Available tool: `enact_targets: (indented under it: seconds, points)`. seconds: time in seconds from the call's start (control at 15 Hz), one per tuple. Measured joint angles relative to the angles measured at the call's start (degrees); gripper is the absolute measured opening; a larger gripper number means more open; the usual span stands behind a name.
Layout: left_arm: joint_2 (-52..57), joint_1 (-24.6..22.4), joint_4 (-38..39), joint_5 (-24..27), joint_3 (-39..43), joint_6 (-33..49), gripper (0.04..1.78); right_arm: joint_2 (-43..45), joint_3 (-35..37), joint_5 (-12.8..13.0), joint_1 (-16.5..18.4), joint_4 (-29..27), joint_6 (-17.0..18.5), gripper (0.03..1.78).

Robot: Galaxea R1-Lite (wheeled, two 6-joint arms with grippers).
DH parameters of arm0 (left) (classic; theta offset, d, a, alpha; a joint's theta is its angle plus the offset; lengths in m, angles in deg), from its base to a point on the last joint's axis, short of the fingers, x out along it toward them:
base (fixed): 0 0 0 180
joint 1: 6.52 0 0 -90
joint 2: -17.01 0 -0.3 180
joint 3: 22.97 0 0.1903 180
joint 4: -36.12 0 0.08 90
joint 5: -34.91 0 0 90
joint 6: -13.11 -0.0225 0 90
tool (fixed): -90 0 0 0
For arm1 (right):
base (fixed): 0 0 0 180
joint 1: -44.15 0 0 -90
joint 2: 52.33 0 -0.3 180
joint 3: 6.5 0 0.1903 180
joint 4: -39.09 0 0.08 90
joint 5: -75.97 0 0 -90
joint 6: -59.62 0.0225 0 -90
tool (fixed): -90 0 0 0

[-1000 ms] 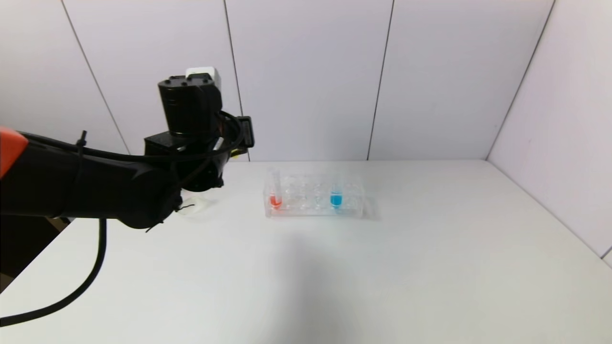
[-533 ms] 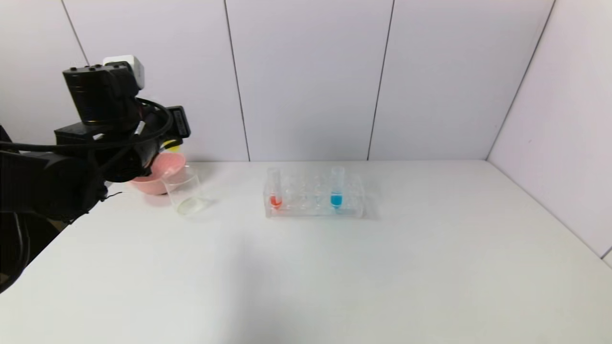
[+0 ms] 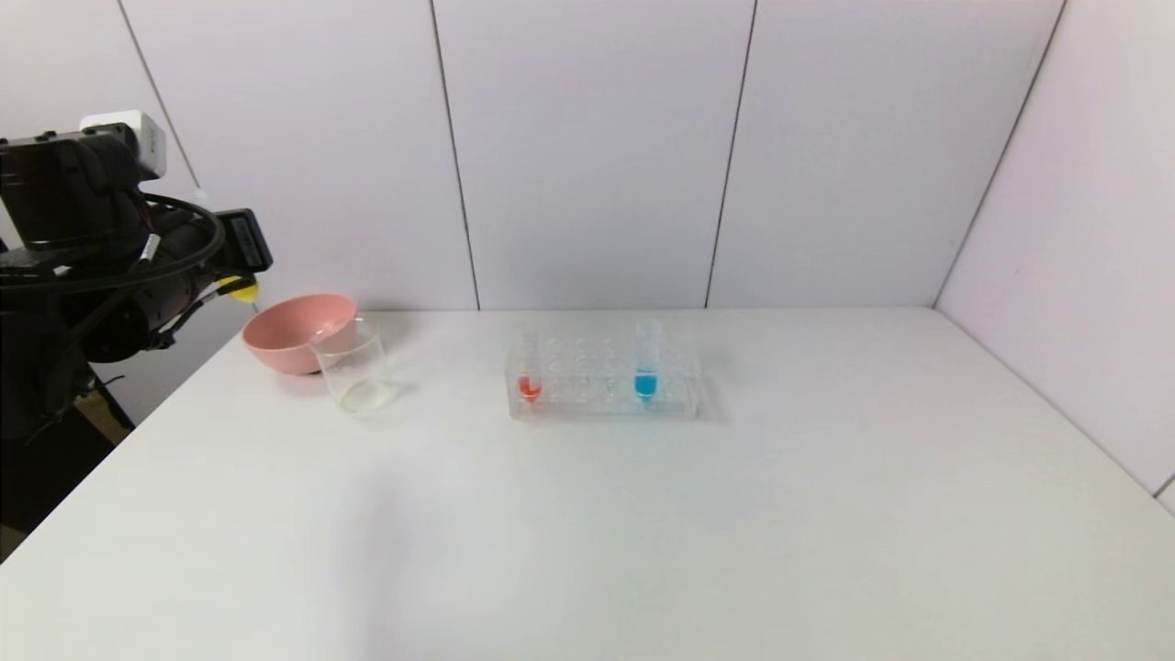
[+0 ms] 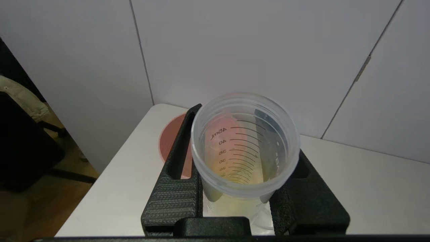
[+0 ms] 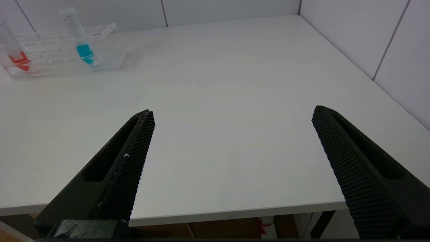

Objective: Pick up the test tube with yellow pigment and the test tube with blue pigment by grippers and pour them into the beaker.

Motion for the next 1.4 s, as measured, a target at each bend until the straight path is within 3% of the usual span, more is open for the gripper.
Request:
enact_targets:
  seconds: [0.6, 1.4]
  points:
    - [0.2, -7.9, 0.1, 11.1, 0.3, -0.1, 0.54, 0.0, 0.0, 0.0, 0.0, 0.0, 0.0, 1.71]
    - [-1.9, -11.5, 0.6, 14.5, 0.1, -0.8, 0.54, 0.0, 0.0, 0.0, 0.0, 0.0, 0.0, 1.71]
